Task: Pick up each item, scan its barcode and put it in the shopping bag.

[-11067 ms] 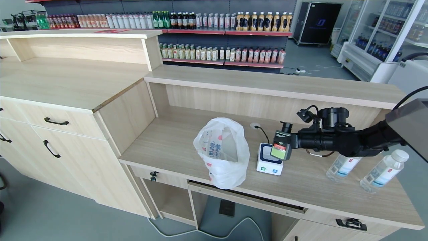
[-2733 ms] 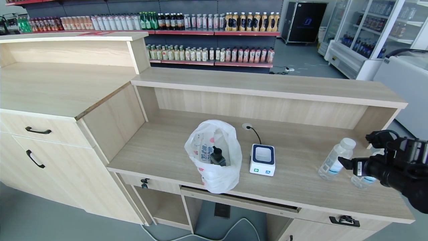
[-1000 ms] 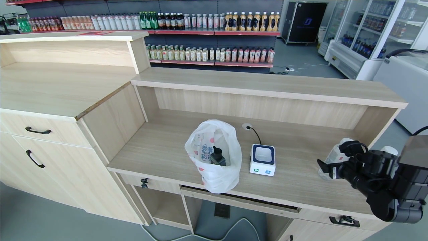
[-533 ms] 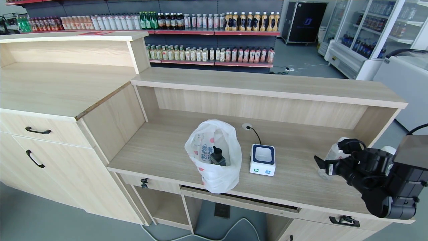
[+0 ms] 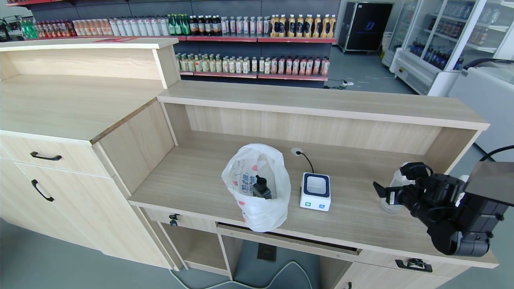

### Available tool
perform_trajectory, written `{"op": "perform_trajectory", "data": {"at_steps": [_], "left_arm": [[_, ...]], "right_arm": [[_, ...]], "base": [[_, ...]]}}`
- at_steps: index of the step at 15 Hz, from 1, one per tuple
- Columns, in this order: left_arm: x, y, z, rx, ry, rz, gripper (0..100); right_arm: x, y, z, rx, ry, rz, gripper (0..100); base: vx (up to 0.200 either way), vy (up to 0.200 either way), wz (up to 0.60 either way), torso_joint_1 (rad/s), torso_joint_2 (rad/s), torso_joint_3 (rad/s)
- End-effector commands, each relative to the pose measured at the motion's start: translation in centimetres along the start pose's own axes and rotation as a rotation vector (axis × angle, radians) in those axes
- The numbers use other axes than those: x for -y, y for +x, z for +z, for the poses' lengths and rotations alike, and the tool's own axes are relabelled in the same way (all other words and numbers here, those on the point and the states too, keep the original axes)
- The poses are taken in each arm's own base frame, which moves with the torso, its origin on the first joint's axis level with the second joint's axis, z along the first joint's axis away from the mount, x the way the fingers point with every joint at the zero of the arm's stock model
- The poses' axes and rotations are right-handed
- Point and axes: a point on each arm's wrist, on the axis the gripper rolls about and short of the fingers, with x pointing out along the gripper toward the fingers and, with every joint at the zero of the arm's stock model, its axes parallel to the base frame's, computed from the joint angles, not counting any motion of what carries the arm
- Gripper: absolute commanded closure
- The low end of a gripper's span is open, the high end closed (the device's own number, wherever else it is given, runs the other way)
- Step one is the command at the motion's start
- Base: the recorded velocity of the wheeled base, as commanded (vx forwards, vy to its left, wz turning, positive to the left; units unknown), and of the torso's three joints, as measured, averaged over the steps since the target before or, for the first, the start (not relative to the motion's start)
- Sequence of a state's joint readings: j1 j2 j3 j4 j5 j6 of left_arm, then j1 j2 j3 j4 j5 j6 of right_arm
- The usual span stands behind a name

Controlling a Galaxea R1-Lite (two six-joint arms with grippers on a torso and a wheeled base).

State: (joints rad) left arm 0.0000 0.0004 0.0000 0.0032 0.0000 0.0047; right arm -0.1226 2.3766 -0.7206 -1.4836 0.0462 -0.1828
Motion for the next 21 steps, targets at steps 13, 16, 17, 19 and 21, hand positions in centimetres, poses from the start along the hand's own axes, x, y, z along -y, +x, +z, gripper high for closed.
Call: {"op": "perform_trajectory", "data": {"at_steps": [13,16,17,19,21], "left_arm": [[0.0,0.0,0.0,0.001,0.000,0.000,0],[0.0,0.0,0.0,0.001,0.000,0.000,0],[0.0,0.0,0.0,0.001,0.000,0.000,0],[0.0,0.0,0.0,0.001,0.000,0.000,0],[0.0,0.0,0.0,0.001,0.000,0.000,0]], "right_arm": [[0.0,2.5,-1.2,0.008,-0.016,-0.003,100],[-0.1,2.5,-1.1,-0.007,-0.020,0.003,100],[-0.2,2.5,-1.2,-0.017,-0.016,0.005,100],[-0.1,2.4,-0.7,-0.032,-0.003,0.007,100],[0.2,2.8,0.8,-0.007,0.033,0.002,100]], "base": [[0.000,0.000,0.00,0.000,0.00,0.000],[0.000,0.000,0.00,0.000,0.00,0.000],[0.000,0.000,0.00,0.000,0.00,0.000],[0.000,0.000,0.00,0.000,0.00,0.000],[0.000,0.000,0.00,0.000,0.00,0.000]]}}
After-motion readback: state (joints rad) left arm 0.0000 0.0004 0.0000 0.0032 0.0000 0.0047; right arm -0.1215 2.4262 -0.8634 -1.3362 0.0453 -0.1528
